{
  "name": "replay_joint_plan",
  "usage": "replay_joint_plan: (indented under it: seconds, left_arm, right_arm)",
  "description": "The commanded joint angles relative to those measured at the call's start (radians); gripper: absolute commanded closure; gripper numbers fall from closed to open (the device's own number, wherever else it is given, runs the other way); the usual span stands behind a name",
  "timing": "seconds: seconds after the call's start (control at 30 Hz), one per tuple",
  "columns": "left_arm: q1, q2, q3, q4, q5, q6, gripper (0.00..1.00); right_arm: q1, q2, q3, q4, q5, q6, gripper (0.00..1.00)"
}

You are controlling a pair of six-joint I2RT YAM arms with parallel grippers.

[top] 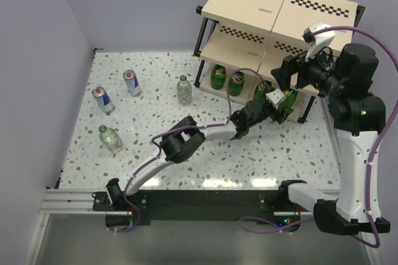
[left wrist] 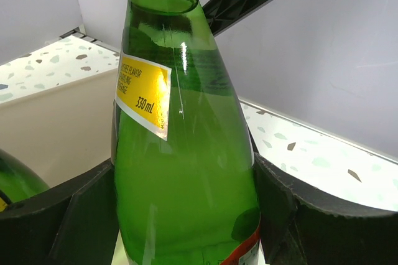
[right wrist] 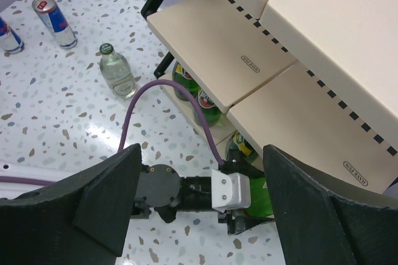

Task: Place and organize the beverage onto the shelf
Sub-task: Adjust the drink.

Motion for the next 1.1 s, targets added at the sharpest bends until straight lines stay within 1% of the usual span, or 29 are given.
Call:
replay_joint_plan:
  seconds: [0.0,0.13,0.43,0.73,0.77,0.93,1.07]
  left_arm:
    - [-0.002,-0.045,0.119,0.25,0.001,0.01,1.0]
    - [-0.004,-0.049,0.107,0.251,0.006,0.007,1.0]
    - [-0.01,-0.083,0.029,0.294,0.004,0.001,1.0]
    - [-0.016,-0.152,-0.124,0.334,0.006,0.012,1.0]
    - [-0.016,-0.158,-0.137,0.336,0.027,0.015,1.0]
    - [-0.016,-0.206,-0.207,0.359,0.038,0.026,1.0]
    - [-0.018,-0.252,-0.304,0.389,0.046,0.035,1.0]
  right_arm:
    - [-0.003,-0.012,-0.006,0.011,0.015,-0.004,0.18]
    - [-0.003,-0.012,-0.006,0.009,0.008,-0.007,0.18]
    - [-0.002,-0.016,-0.017,0.008,0.002,-0.008,0.18]
    - [-0.003,-0.027,-0.026,0.005,-0.005,-0.011,0.18]
    - [-0.003,-0.027,-0.026,0.006,-0.005,-0.011,0.18]
    - [-0.003,-0.036,-0.035,0.0,-0.01,-0.019,0.18]
    - [-0.001,-0.042,-0.05,-0.012,-0.025,-0.037,0.18]
